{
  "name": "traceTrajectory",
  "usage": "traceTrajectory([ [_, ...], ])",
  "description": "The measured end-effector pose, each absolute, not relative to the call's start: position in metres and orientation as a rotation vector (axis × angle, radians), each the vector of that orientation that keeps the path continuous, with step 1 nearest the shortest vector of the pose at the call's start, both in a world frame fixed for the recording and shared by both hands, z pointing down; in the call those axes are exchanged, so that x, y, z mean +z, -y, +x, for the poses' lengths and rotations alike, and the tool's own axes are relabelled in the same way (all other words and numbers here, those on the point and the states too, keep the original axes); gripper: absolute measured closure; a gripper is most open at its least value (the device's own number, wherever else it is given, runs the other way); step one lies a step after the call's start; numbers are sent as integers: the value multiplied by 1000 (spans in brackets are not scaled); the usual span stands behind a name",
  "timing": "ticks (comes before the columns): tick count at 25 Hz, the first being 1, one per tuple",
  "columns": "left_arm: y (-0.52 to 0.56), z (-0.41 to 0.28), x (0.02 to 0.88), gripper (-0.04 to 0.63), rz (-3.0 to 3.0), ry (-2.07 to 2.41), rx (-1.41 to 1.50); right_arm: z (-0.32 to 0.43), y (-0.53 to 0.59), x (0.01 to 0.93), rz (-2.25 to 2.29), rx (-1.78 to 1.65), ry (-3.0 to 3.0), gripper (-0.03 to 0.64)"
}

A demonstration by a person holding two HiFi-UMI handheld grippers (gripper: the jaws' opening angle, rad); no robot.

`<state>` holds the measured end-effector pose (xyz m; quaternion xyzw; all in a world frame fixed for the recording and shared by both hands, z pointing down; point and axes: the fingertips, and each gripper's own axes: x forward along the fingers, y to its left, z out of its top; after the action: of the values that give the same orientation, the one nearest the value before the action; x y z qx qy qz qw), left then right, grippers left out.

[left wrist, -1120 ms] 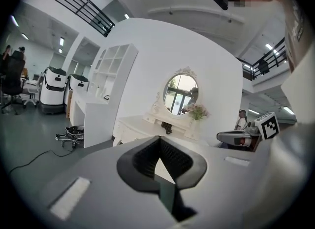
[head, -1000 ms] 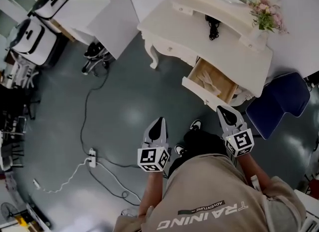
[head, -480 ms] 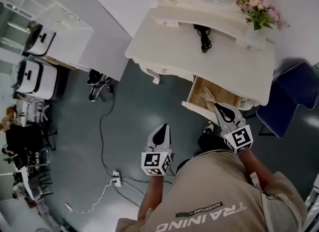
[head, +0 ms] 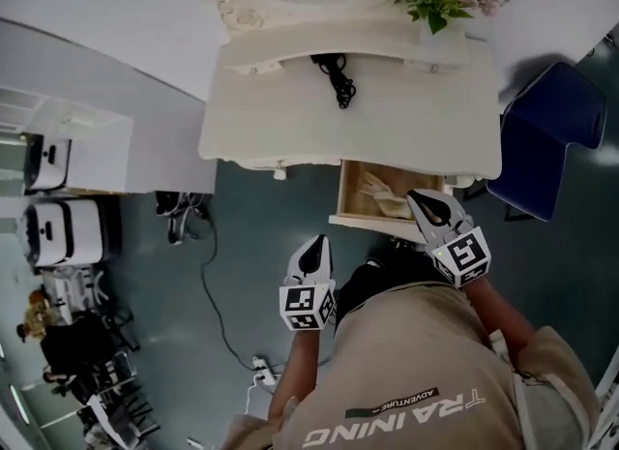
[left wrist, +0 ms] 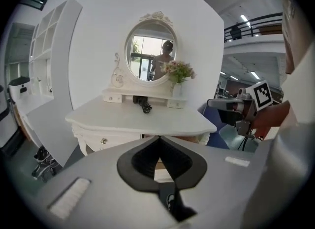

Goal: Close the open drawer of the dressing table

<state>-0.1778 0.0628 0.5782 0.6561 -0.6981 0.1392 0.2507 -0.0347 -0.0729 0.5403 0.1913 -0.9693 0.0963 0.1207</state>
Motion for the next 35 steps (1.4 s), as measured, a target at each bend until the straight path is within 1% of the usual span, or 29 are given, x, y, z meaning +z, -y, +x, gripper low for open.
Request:
traceTrajectory([
  [3, -51, -170, 585, 577, 1852, 1829, 447, -22, 79, 544, 638, 356, 2805, 614],
  [7, -37, -162, 593, 577, 1908, 1738, 432, -13, 80, 547, 735, 379, 2772, 614],
  [11, -27, -162, 607, 577, 1948, 1643, 478, -13, 81, 529, 825, 433, 2776, 614],
  [17, -25, -160, 657, 577, 1929, 1480, 565, -11, 87, 518, 900, 388, 2755, 614],
  [25, -41, -146, 753, 577, 1796, 1229, 709, 14, 93, 538, 1004, 386, 2649, 614],
  [35, -44, -131, 786, 578, 1754, 1098, 755, 30, 94, 544, 1070, 425, 2621, 614],
])
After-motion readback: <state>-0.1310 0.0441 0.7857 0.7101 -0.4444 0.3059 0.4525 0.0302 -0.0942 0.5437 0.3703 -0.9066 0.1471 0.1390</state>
